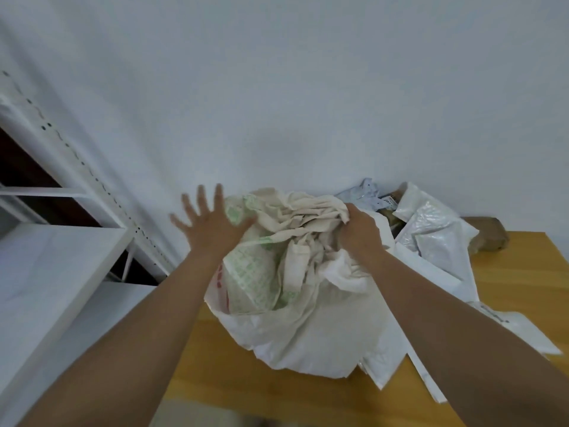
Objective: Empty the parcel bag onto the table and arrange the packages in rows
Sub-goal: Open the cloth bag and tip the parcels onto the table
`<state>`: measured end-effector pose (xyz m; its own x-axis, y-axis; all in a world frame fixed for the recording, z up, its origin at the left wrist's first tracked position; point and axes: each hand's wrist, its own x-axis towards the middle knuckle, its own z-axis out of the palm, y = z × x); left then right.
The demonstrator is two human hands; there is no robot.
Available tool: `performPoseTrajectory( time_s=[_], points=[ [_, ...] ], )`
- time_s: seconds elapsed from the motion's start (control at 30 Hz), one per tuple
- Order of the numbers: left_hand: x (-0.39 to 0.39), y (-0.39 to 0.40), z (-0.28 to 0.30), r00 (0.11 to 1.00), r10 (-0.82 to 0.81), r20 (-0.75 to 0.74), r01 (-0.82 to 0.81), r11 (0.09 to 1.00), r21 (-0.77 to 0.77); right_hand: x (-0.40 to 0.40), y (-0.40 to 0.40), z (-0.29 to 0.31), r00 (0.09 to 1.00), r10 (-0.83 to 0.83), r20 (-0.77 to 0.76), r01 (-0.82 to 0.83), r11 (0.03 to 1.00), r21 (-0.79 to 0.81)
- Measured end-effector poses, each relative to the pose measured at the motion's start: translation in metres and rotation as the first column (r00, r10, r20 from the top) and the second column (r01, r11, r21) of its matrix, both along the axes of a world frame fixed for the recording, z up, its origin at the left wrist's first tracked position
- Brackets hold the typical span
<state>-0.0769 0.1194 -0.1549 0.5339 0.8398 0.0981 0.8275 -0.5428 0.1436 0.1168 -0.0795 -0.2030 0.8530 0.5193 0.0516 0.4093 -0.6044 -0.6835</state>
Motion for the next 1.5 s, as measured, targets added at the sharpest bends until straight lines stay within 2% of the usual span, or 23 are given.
performPoseTrajectory(
  time_s=[0.03, 0.07, 0.1, 0.17, 0.2, 0.27, 0.3, 0.33, 0.47, 0.63, 0.8, 0.93, 1.0, 1.03, 1.07, 1.13, 1.17, 1.23, 1.3, 1.37, 1.5],
  points=[
    [-0.012, 0.013, -0.005, 0.994, 0.103, 0.032, -0.096, 0.981, -0.166, 0.001, 0.001, 0.001, 0.999, -0.029, -0.028, 0.029, 1.000, 0.010],
    [-0.023, 0.022, -0.005, 0.979, 0.190, 0.069, -0.154, 0.921, -0.357, 0.001, 0.004, 0.001, 0.998, -0.052, -0.044, 0.053, 0.998, 0.018],
    [-0.033, 0.028, -0.006, 0.962, 0.254, 0.098, -0.168, 0.835, -0.524, 0.003, 0.009, 0.002, 0.995, -0.076, -0.060, 0.078, 0.997, 0.022],
    [-0.049, 0.037, -0.019, 0.946, 0.314, 0.081, -0.154, 0.655, -0.740, 0.005, 0.018, 0.004, 0.989, -0.110, -0.096, 0.113, 0.993, 0.028],
    [-0.055, 0.042, -0.027, 0.941, 0.337, 0.038, -0.152, 0.519, -0.841, 0.004, 0.023, 0.005, 0.986, -0.117, -0.122, 0.121, 0.992, 0.031],
    [-0.064, 0.050, -0.045, 0.940, 0.340, -0.006, -0.061, 0.150, -0.987, -0.004, 0.034, 0.013, 0.939, -0.156, -0.308, 0.199, 0.973, 0.115],
    [-0.066, 0.053, -0.052, 0.936, 0.350, 0.039, 0.034, 0.021, -0.999, -0.011, 0.040, 0.019, 0.897, -0.171, -0.408, 0.255, 0.953, 0.161],
    [-0.065, 0.058, -0.057, 0.920, 0.380, 0.096, 0.122, -0.044, -0.992, -0.017, 0.047, 0.025, 0.862, -0.177, -0.476, 0.296, 0.936, 0.189],
    [-0.043, 0.070, -0.060, 0.847, 0.476, 0.238, 0.307, -0.071, -0.949, -0.036, 0.072, 0.052, 0.804, -0.124, -0.581, 0.336, 0.901, 0.274],
    [-0.024, 0.086, -0.040, 0.861, 0.415, 0.295, 0.370, -0.112, -0.922, -0.056, 0.100, 0.076, 0.696, -0.063, -0.716, 0.456, 0.808, 0.373],
    [-0.010, 0.107, -0.020, 0.855, 0.345, 0.387, 0.485, -0.270, -0.832, -0.077, 0.116, 0.100, 0.691, 0.047, -0.721, 0.507, 0.679, 0.531],
    [0.001, 0.113, 0.002, 0.806, 0.318, 0.499, 0.590, -0.354, -0.726, -0.083, 0.123, 0.106, 0.718, 0.234, -0.655, 0.406, 0.623, 0.668],
    [0.004, 0.108, 0.017, 0.762, 0.343, 0.549, 0.648, -0.391, -0.654, -0.086, 0.122, 0.106, 0.694, 0.315, -0.648, 0.330, 0.660, 0.675],
    [0.005, 0.104, 0.022, 0.741, 0.362, 0.566, 0.671, -0.403, -0.622, -0.087, 0.120, 0.106, 0.700, 0.311, -0.643, 0.288, 0.701, 0.653],
    [0.007, 0.101, 0.025, 0.724, 0.379, 0.576, 0.689, -0.407, -0.600, -0.091, 0.119, 0.106, 0.744, 0.261, -0.615, 0.226, 0.768, 0.599],
    [0.014, 0.095, 0.028, 0.706, 0.402, 0.583, 0.708, -0.410, -0.575, -0.101, 0.118, 0.102, 0.854, 0.164, -0.494, 0.045, 0.922, 0.384],
    [0.018, 0.092, 0.029, 0.710, 0.397, 0.581, 0.704, -0.418, -0.575, -0.105, 0.117, 0.099, 0.896, 0.133, -0.424, -0.026, 0.968, 0.250],
    [0.024, 0.087, 0.031, 0.723, 0.393, 0.569, 0.691, -0.435, -0.577, -0.109, 0.121, 0.086, 0.926, 0.123, -0.356, -0.095, 0.991, 0.096],
    [0.028, 0.079, 0.034, 0.720, 0.405, 0.563, 0.694, -0.408, -0.594, -0.108, 0.128, 0.074, 0.953, 0.092, -0.289, -0.077, 0.995, 0.064],
    [0.031, 0.074, 0.035, 0.707, 0.367, 0.605, 0.707, -0.323, -0.629, -0.102, 0.133, 0.067, 0.972, 0.038, -0.231, -0.019, 0.996, 0.087],
    [0.030, 0.074, 0.036, 0.703, 0.193, 0.684, 0.704, -0.053, -0.708, -0.094, 0.133, 0.062, 0.992, -0.097, -0.076, 0.099, 0.995, 0.015]
  ],
)
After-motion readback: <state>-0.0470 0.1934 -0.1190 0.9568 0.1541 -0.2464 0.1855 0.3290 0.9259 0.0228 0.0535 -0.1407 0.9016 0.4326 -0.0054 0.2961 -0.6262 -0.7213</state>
